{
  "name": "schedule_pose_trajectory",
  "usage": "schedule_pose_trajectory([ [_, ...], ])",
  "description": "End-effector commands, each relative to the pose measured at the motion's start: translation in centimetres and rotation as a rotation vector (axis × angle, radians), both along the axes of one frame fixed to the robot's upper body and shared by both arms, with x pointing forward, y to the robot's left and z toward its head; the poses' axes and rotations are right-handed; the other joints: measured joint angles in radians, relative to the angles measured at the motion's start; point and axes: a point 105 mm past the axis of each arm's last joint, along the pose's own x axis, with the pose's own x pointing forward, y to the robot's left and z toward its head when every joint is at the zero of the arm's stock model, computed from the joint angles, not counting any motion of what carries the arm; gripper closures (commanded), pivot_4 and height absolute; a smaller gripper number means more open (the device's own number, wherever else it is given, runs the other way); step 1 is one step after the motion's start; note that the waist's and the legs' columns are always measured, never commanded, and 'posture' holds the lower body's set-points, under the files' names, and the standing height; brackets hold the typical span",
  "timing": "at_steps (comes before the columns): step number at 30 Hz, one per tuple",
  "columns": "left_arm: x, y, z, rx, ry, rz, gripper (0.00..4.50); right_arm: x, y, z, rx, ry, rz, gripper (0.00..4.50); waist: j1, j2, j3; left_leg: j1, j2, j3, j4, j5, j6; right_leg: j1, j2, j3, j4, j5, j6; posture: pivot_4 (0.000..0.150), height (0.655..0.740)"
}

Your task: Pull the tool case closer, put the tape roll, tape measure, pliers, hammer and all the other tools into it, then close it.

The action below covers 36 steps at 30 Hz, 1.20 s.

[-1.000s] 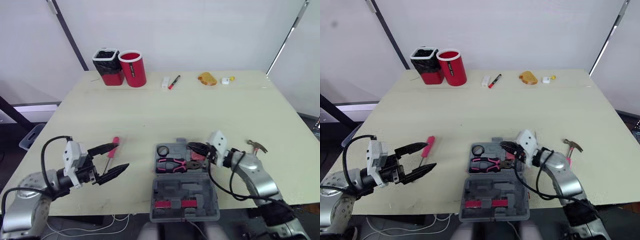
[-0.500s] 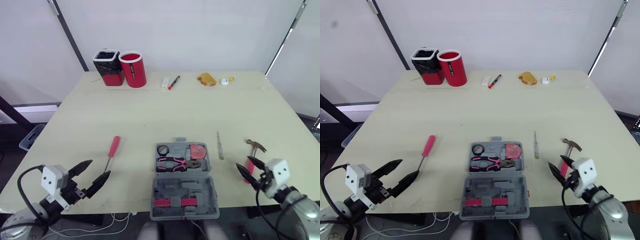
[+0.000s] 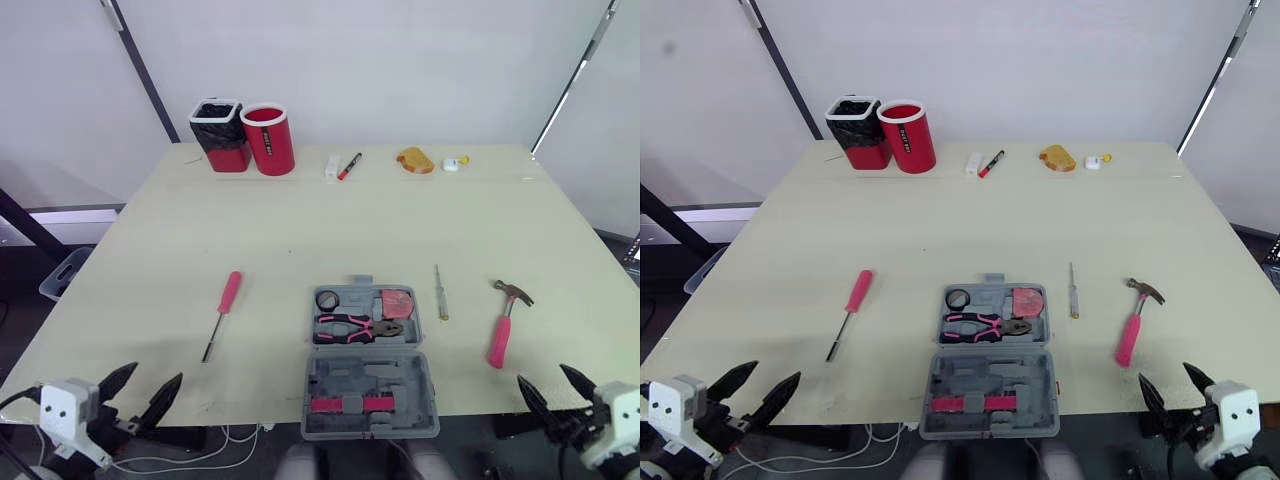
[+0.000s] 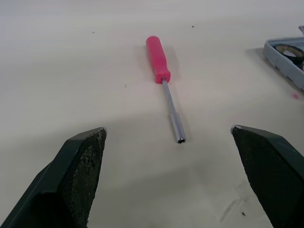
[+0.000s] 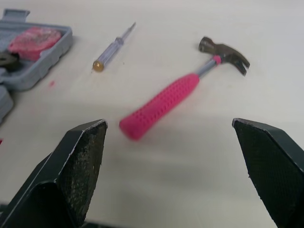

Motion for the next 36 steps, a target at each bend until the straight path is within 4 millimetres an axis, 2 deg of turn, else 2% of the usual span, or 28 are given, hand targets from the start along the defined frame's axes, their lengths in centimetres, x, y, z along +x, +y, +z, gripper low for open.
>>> schedule_pose_trajectory([
  [1, 0.1, 0.1, 0.7, 0.021, -0.029, -0.010, 0.00, 0.2, -0.6, 1.2, -0.021, -0.051, 0.006, 0.06, 0.000, 0.001, 0.000, 0.000, 0.000, 0.000, 0.000, -0.001, -0.002, 0.000, 0.000, 0.000, 0.000, 0.000, 0.000, 0.150, 0.7400],
  [6, 1.2, -0.4, 1.3, 0.028, -0.045, -0.055, 0.00, 1.6, 0.1, 2.4, -0.018, -0.086, 0.077, 0.06, 0.000, 0.001, 0.000, 0.000, 0.000, 0.000, 0.000, 0.000, 0.000, 0.000, 0.000, 0.000, 0.000, 0.000, 0.000, 0.150, 0.7400],
  [10, 2.9, -2.2, 1.9, 0.070, -0.039, -0.199, 0.00, 3.5, 2.0, 4.4, -0.025, -0.092, 0.255, 0.06, 0.003, 0.001, 0.001, 0.000, 0.000, 0.001, 0.000, 0.001, 0.001, 0.000, 0.001, -0.001, 0.000, 0.000, -0.001, 0.150, 0.7400],
  [20, 4.3, -5.8, 0.9, 0.184, 0.068, -0.551, 0.00, 6.2, 5.4, 4.9, -0.099, -0.014, 0.585, 0.06, 0.019, 0.001, 0.001, 0.000, -0.003, 0.002, 0.000, 0.001, 0.002, 0.001, 0.007, -0.003, 0.001, 0.003, -0.004, 0.150, 0.7400],
  [24, 5.3, -7.4, 0.6, 0.217, 0.091, -0.685, 0.00, 7.4, 7.3, 4.5, -0.162, 0.035, 0.738, 0.06, 0.020, 0.001, 0.001, 0.000, -0.004, 0.003, 0.001, 0.001, 0.002, 0.001, 0.008, -0.003, 0.001, 0.003, -0.003, 0.150, 0.7400],
  [28, 6.2, -8.8, -0.2, 0.216, 0.119, -0.784, 0.00, 8.6, 8.4, 4.1, -0.169, 0.077, 0.800, 0.06, 0.021, 0.001, 0.001, 0.000, -0.004, 0.002, 0.002, 0.001, 0.002, 0.001, 0.008, -0.004, 0.002, 0.003, -0.004, 0.150, 0.7400],
  [30, 6.8, -9.4, -0.3, 0.198, 0.122, -0.813, 0.00, 9.0, 8.8, 3.7, -0.190, 0.094, 0.833, 0.56, 0.021, 0.001, 0.001, 0.000, -0.005, 0.002, 0.002, 0.001, 0.002, 0.001, 0.009, -0.003, 0.002, 0.003, -0.003, 0.150, 0.7400],
  [31, 7.0, -9.6, -0.4, 0.196, 0.127, -0.827, 0.41, 9.2, 9.0, 3.6, -0.198, 0.100, 0.846, 0.89, 0.021, 0.001, 0.001, 0.000, -0.005, 0.002, 0.002, 0.001, 0.002, 0.001, 0.009, -0.003, 0.002, 0.005, -0.001, 0.150, 0.7400],
  [33, 7.5, -9.9, -0.5, 0.191, 0.142, -0.864, 0.66, 9.3, 9.3, 3.4, -0.221, 0.111, 0.892, 1.40, 0.021, 0.001, 0.001, -0.001, -0.005, 0.002, 0.002, 0.001, 0.002, 0.001, 0.009, -0.003, 0.002, 0.005, -0.001, 0.150, 0.7400],
  [35, 8.3, -10.2, -0.4, 0.181, 0.150, -0.892, 1.57, 9.6, 9.4, 3.1, -0.265, 0.130, 0.923, 2.26, 0.022, 0.001, 0.001, -0.001, -0.006, 0.002, 0.002, 0.001, 0.002, 0.001, 0.010, -0.004, 0.002, 0.005, 0.000, 0.150, 0.7400],
  [36, 8.5, -10.3, -0.5, 0.189, 0.157, -0.908, 1.75, 9.6, 9.5, 2.9, -0.277, 0.142, 0.940, 2.45, 0.022, 0.001, 0.001, -0.001, -0.006, 0.002, 0.002, 0.001, 0.002, 0.001, 0.010, -0.004, 0.002, 0.005, 0.000, 0.150, 0.7400],
])
